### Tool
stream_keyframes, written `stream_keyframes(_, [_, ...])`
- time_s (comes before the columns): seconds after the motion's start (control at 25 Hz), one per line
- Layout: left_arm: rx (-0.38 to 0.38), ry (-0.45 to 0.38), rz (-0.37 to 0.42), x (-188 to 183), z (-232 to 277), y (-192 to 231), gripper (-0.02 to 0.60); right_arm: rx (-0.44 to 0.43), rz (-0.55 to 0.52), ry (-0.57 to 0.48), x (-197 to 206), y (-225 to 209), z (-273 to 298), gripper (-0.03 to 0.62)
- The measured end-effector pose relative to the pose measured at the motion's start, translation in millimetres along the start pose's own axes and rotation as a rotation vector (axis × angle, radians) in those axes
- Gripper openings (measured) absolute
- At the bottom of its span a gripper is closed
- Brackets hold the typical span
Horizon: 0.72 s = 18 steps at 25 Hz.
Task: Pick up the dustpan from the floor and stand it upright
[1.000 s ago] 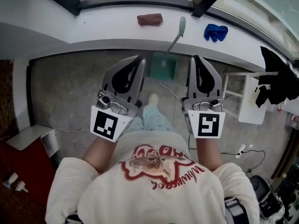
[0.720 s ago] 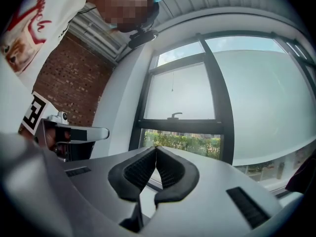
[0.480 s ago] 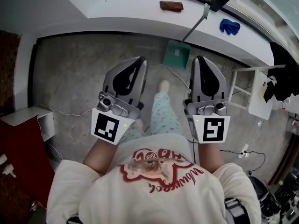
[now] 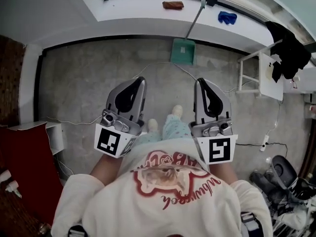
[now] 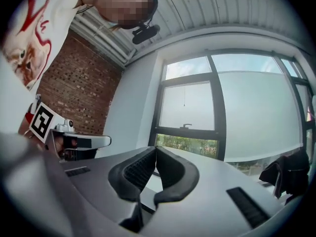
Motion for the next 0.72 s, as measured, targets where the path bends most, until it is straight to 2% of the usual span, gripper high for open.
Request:
stream_keyframes(0.2, [0.074, -0.05, -0.014, -18.6, 11.4, -44.4, 0.018, 0.074, 0.006, -0.043, -23.5, -15.9, -39.9, 0.025])
stream_keyframes(0.44, [0.131, -0.042, -0.01, -23.6, 14.0, -105.5, 0.018, 0.061, 0.02, -0.04, -28.7, -27.2, -83.2, 0.025])
stream_keyframes(0.72, [0.056, -0.055, -0.047, -15.0, 16.1, -204.6, 0.018, -0.04, 0.019, 0.028, -18.3, -66.5, -169.2, 0.025])
Point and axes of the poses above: the fingertips, and each gripper's own axes: z forward along the fingers, y to its left, x out of its underside, the point moved 9 cm from there along -z, backward along the fingers, and after that the axes turned 3 degrees about x, right-handed, at the moved point
